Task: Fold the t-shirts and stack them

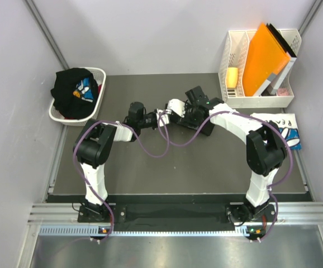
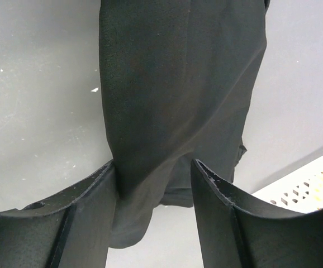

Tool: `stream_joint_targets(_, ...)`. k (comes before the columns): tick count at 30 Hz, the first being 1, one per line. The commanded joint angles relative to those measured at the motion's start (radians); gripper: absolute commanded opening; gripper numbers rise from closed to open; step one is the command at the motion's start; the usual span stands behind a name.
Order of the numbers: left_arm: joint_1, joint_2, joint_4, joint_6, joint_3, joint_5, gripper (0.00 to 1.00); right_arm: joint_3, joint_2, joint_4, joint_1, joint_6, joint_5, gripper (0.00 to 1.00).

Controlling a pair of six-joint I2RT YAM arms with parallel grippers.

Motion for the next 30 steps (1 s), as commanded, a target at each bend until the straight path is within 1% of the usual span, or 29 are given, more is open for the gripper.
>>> stream_joint_targets(1,-0.006,-0.039,0.060,-0.026,0.020,-0.030,0.00,0.025,0.021,-0.007,0.047,0.020,-0.116,0.54)
stream_joint_targets(9,-0.007,-0.036,0.071,-0.037,0.035,-0.041,0.00,-0.004,0.035,0.021,0.078,0.050,-0.134,0.55)
stream_joint_targets(19,-0.006,-0.031,0.074,-0.043,0.046,-0.044,0.00,0.039,0.048,-0.022,0.084,0.097,-0.251,0.56)
stream_joint_targets(30,-0.006,-0.035,0.079,-0.046,0.046,-0.045,0.00,0.016,0.086,0.079,0.098,0.137,-0.211,0.56)
